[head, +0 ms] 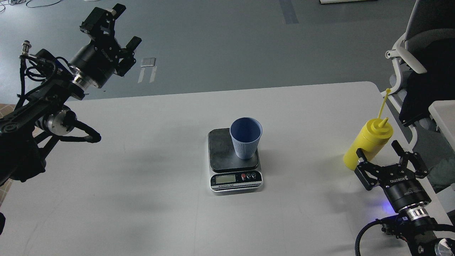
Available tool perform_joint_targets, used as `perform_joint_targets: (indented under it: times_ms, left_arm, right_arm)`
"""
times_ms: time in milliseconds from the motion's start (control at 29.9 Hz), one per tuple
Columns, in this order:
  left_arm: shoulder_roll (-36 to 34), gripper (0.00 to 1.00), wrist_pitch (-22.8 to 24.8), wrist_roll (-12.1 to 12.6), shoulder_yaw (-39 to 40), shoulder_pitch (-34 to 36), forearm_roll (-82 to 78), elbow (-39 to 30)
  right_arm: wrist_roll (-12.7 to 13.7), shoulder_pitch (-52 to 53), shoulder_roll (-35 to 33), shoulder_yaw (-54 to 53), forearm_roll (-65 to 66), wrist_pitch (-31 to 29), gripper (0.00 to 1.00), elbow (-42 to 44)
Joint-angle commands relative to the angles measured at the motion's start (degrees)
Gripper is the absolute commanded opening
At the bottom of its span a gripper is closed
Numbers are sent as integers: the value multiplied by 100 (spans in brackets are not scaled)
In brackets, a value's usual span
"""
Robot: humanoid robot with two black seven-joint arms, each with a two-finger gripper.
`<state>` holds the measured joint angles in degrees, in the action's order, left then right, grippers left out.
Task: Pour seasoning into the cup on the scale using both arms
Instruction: 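Grasp the yellow squeeze bottle with the right gripper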
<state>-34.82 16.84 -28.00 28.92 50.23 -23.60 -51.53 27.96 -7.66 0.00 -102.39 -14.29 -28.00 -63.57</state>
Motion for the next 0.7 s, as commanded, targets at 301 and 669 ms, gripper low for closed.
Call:
perform_joint_targets:
  times_ms: [301, 669]
  left_arm:
    - [-121, 98, -6, 0, 35, -198, -4, -164]
    - [-121, 99, -6, 0, 35, -198, -13, -164]
  right_arm:
    - [-54, 388, 0, -9, 576, 0, 100, 266]
    - [-98, 467, 0, -18, 1051, 0, 73, 179]
